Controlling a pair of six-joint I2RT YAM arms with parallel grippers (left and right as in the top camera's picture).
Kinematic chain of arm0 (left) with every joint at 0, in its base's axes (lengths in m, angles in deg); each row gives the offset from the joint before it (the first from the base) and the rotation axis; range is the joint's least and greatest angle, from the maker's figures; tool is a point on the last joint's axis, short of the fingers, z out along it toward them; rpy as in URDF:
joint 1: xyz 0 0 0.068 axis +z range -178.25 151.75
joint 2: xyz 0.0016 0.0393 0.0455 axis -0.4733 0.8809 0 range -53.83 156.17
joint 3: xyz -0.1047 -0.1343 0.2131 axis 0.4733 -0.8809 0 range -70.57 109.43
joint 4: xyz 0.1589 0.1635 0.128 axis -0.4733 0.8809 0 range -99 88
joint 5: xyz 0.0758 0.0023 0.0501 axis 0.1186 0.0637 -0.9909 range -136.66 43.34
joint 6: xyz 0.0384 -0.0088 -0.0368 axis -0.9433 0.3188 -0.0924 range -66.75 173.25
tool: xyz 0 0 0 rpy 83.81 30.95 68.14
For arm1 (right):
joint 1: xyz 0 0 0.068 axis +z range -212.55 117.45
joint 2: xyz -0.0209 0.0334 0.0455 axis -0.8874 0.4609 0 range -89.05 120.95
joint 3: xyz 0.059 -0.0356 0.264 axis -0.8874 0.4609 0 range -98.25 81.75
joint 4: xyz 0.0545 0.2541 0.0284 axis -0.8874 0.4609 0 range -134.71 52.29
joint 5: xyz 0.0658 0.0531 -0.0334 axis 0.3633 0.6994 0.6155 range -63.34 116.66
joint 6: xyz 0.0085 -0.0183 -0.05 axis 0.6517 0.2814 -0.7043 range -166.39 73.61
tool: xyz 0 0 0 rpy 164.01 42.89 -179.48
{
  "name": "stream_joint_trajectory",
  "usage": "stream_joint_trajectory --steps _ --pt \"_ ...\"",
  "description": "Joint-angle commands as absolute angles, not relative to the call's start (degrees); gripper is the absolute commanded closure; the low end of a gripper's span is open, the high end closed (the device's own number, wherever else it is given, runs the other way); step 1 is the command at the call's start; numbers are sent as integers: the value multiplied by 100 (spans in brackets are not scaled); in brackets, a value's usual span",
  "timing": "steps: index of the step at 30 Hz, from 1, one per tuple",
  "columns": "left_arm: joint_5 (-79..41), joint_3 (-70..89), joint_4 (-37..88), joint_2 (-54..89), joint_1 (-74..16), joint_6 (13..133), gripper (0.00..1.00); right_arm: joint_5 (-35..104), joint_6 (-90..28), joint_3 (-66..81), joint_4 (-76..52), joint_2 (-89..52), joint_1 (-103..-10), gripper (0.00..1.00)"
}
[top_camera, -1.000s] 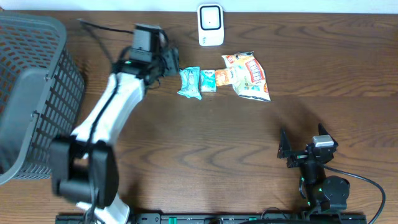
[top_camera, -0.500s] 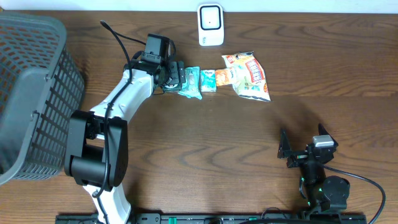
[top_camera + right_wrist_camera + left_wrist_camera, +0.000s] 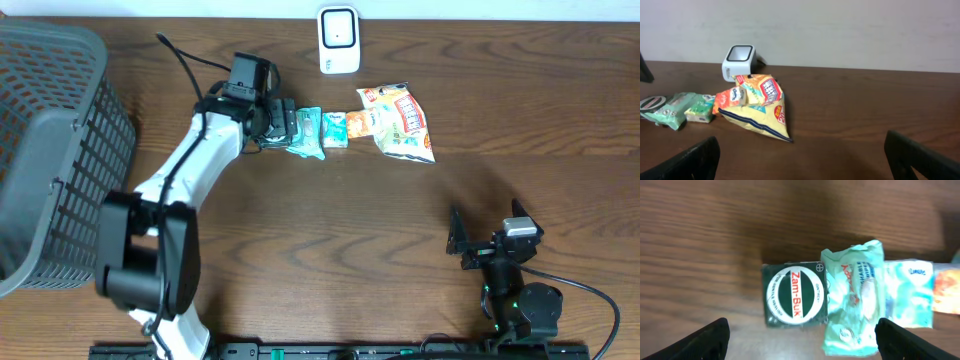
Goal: Scan the item barcode
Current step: 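Place the Zam-Buk box beside the wipes pack and release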
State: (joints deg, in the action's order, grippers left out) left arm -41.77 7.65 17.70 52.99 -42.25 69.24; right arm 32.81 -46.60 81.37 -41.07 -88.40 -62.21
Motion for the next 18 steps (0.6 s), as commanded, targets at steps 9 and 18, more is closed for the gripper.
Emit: stream_joint_trajectory --steps 9,18 --pt "-6339 809 2400 4945 -4150 6808 3 3261 -4559 8143 -4083 -8867 -6171 1" --pt "-6686 745 2859 4958 -3261 6893 2 3261 -4559 8143 -4083 -8867 -6171 1"
